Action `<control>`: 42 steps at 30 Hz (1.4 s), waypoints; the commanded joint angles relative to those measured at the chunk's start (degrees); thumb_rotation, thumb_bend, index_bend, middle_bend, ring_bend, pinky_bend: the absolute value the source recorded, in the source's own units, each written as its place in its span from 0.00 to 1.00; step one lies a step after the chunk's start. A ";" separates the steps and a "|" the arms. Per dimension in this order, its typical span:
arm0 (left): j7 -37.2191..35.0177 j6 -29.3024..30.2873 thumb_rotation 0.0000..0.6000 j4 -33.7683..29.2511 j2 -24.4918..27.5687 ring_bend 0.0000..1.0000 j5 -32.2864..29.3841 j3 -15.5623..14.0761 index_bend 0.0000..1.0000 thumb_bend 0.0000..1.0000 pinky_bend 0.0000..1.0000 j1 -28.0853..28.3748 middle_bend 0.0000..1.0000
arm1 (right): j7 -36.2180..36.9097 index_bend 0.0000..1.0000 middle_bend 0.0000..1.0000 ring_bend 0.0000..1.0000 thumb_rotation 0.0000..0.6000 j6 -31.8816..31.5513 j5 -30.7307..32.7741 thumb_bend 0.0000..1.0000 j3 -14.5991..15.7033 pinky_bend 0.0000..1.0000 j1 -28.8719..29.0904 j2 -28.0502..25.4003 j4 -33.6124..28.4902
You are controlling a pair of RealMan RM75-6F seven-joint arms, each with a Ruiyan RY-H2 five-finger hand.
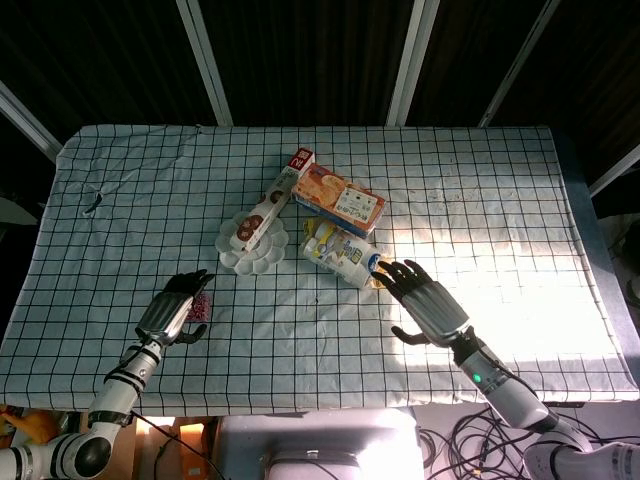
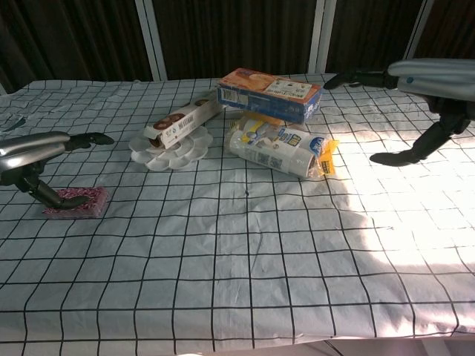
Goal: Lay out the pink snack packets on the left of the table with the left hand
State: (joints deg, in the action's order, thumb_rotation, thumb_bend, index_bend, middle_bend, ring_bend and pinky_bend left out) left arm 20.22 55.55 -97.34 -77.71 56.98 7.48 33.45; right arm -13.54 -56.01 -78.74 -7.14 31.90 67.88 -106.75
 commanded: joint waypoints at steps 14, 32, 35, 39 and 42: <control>6.70 3.71 1.00 -3.65 4.04 0.00 -1.88 -4.38 0.05 0.41 0.00 -1.56 0.00 | 7.11 0.00 0.00 0.00 1.00 -12.15 -9.96 0.24 5.46 0.00 -8.00 -7.83 0.35; 24.77 8.89 1.00 2.06 -3.84 0.00 -18.45 -4.28 0.07 0.40 0.00 4.18 0.00 | 25.60 0.00 0.00 0.00 1.00 -30.85 -21.60 0.24 14.88 0.00 -23.82 -8.00 17.45; 24.79 8.06 1.00 2.98 -4.03 0.00 -19.90 -3.79 0.08 0.40 0.00 4.75 0.00 | 25.41 0.00 0.00 0.00 1.00 -29.92 -21.97 0.24 14.96 0.00 -23.57 -7.91 17.37; 25.41 7.09 1.00 3.78 -3.92 0.00 -21.71 -3.73 0.12 0.40 0.00 5.44 0.00 | 25.34 0.00 0.00 0.00 1.00 -29.20 -21.77 0.24 14.82 0.00 -23.49 -8.05 16.84; 25.20 6.77 1.00 3.92 -3.82 0.00 -22.49 -3.71 0.14 0.39 0.00 5.62 0.00 | 25.59 0.00 0.00 0.00 1.00 -28.25 -21.77 0.24 14.93 0.00 -23.24 -8.37 16.44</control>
State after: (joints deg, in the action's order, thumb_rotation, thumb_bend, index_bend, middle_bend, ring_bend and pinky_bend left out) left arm 45.48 62.41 -93.51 -81.57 34.59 3.76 38.99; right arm 11.92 -84.58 -100.52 7.72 8.54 59.66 -90.16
